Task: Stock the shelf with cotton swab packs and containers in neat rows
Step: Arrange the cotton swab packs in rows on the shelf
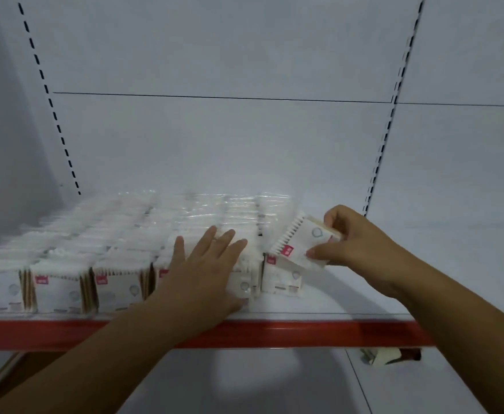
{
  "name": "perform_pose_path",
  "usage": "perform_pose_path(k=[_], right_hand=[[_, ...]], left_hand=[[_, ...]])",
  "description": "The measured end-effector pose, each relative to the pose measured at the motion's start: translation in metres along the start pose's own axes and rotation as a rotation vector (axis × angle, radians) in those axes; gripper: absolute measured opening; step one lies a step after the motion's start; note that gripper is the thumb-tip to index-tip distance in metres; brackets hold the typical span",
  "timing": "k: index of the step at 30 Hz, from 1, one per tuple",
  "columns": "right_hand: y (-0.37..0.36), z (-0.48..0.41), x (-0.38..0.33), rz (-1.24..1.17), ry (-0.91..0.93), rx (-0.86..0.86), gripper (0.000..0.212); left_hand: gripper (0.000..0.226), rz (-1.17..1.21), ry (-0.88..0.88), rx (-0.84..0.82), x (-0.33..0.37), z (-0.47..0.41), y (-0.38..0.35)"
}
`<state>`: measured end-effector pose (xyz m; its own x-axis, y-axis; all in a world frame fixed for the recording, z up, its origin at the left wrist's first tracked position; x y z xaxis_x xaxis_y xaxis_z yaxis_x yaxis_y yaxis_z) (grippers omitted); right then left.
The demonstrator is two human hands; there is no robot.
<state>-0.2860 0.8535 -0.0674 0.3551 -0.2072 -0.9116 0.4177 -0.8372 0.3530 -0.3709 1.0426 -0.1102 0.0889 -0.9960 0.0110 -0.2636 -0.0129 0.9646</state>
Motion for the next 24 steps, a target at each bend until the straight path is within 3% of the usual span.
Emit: perform_pose_path(k=[2, 5, 7, 10, 17, 21, 24], right_hand=[[-0.005, 0.008, 0.013, 0.033, -0.012, 0.041, 0.031], [-0.017, 0.017, 0.025, 0.27, 0.066, 0.142, 0.026], [-0.023, 0.021, 0.026, 0.519, 0.141, 0.2, 0.032], [-0.04, 0.02, 0.036, 0.956, 0.157, 0.121, 0.042], [-0.047, 0.009, 0.062, 0.861, 0.068, -0.037, 0.044], [-0.047, 0.009, 0.065, 0.764, 0.097, -0.166, 0.052], [-0.018, 0.013, 0.063, 0.677, 0.129, -0.16, 0.056]], left_hand=[[0.098, -0.1, 0.026, -0.025, -0.003, -0.007, -0.013], [0.099, -0.092, 0.051, 0.003, -0.004, -0.012, -0.015], [0.098, -0.077, 0.054, 0.027, -0.004, -0.011, -0.011], [0.097, -0.064, 0.059, 0.028, -0.004, -0.008, -0.009], [0.098, -0.146, 0.044, 0.008, -0.008, -0.007, -0.012], [0.102, -0.242, 0.044, -0.191, -0.008, -0.007, -0.014], [0.085, -0.252, 0.021, -0.247, 0.008, -0.008, 0.012]])
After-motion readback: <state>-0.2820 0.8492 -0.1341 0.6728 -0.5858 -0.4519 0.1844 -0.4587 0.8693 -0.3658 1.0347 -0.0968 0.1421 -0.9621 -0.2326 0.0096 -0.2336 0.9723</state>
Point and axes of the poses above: each hand's wrist, its own z-axis away from the middle knuckle, its own y-axis out of the back of the hand, x = y × z, the point moved 8 cm from there along -z, towards the middle knuckle, and after that the axes turned 4 degrees about y, right-handed, at the moved point
